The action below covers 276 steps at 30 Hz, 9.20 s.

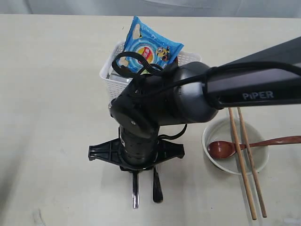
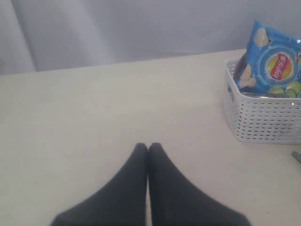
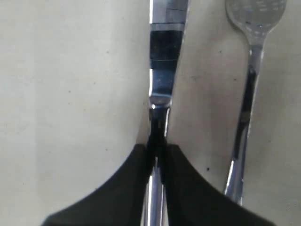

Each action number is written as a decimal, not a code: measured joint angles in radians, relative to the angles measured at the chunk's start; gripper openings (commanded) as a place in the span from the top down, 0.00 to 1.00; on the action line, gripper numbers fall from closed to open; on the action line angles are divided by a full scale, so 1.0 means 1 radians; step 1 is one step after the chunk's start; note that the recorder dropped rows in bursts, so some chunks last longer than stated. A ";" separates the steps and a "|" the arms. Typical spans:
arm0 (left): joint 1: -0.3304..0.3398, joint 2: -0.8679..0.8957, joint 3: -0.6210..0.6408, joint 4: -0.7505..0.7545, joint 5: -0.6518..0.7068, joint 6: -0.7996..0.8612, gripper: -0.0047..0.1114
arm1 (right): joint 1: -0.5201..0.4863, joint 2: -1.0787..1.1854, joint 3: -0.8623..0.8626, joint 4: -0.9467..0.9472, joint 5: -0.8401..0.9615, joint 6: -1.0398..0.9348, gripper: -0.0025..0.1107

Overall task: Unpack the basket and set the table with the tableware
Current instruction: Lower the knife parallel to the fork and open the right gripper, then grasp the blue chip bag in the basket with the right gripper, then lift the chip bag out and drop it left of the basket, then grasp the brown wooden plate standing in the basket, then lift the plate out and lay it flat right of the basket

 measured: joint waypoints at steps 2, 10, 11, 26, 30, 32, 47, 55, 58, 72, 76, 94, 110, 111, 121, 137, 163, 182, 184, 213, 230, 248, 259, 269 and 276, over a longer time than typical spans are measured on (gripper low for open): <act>0.000 0.000 0.000 0.000 0.000 0.000 0.96 | 0.000 -0.001 0.000 -0.003 0.000 0.000 0.98; 0.000 0.000 0.000 0.000 0.000 0.000 0.96 | 0.000 -0.014 0.003 -0.048 0.017 0.018 0.98; 0.000 0.000 0.000 0.000 0.000 0.000 0.96 | 0.000 -0.021 0.003 -0.061 0.022 0.020 0.98; 0.000 0.000 0.000 0.000 0.000 0.000 0.96 | -0.002 -0.037 0.012 -0.077 0.049 0.047 0.98; 0.000 0.000 0.000 0.000 0.000 0.000 0.96 | -0.002 -0.037 0.055 -0.064 -0.001 0.050 0.98; 0.000 0.000 0.000 0.000 0.000 0.000 0.96 | -0.002 -0.037 0.069 -0.057 -0.026 0.050 0.98; 0.000 0.000 0.000 0.000 0.000 0.000 0.96 | -0.002 -0.041 0.073 -0.055 -0.083 0.050 0.98; 0.000 0.000 0.000 0.000 0.000 0.000 0.96 | -0.002 -0.041 0.073 -0.055 -0.083 0.054 0.98; 0.000 0.000 0.000 0.000 0.000 0.000 0.96 | -0.002 -0.041 0.073 -0.055 -0.083 0.058 0.98; 0.000 0.000 0.000 0.000 0.000 0.000 0.96 | -0.002 -0.068 0.078 -0.055 -0.078 0.054 0.57; 0.000 0.000 0.000 0.000 0.000 0.000 0.96 | -0.002 -0.118 0.064 -0.057 -0.073 0.010 0.57; 0.000 0.000 0.000 0.000 0.000 0.000 0.96 | -0.359 -0.217 -0.341 -0.124 0.281 -0.403 0.39; 0.000 0.000 0.000 0.000 0.000 0.000 0.96 | -0.477 -0.080 -0.367 -0.050 0.058 -0.975 0.39; 0.000 0.000 0.000 0.000 0.000 0.000 0.96 | -0.477 -0.071 -0.376 -0.050 0.047 -0.985 0.39; 0.000 0.000 0.000 0.000 0.000 0.000 0.96 | -0.477 0.043 -0.439 -0.109 -0.024 -1.084 0.39; 0.000 0.000 0.000 0.000 0.000 0.000 0.96 | -0.479 0.068 -0.444 -0.151 -0.076 -1.173 0.98; 0.000 0.000 0.000 0.000 0.000 0.000 0.96 | -0.456 -0.216 -0.438 0.509 0.183 -1.332 0.98; 0.000 0.000 0.000 0.000 0.000 0.000 0.96 | -0.144 0.115 -0.377 0.585 0.122 -1.308 0.55; 0.000 0.000 0.000 0.000 0.000 0.000 0.96 | -0.144 0.117 -0.386 0.560 0.122 -1.304 0.48; 0.000 0.000 0.000 0.000 0.000 0.000 0.96 | -0.515 0.107 -0.631 -0.018 0.077 -1.091 0.47; 0.000 0.000 0.000 0.000 0.000 0.000 0.96 | -0.513 0.211 -0.643 -0.066 0.051 -1.227 0.70; 0.000 0.000 0.000 0.000 0.000 0.000 0.96 | -0.512 0.134 -0.648 -0.053 0.072 -1.279 0.98; 0.000 0.000 0.000 0.000 0.000 0.000 0.96 | -0.512 -0.018 -0.648 -0.075 0.139 -1.285 0.98; 0.000 0.000 0.000 0.000 0.000 0.000 0.96 | -0.614 -0.138 -0.628 -0.181 0.285 -1.118 0.98; 0.000 0.000 0.000 0.000 0.000 0.000 0.96 | -0.959 -0.210 -0.438 -0.099 0.238 -1.030 0.98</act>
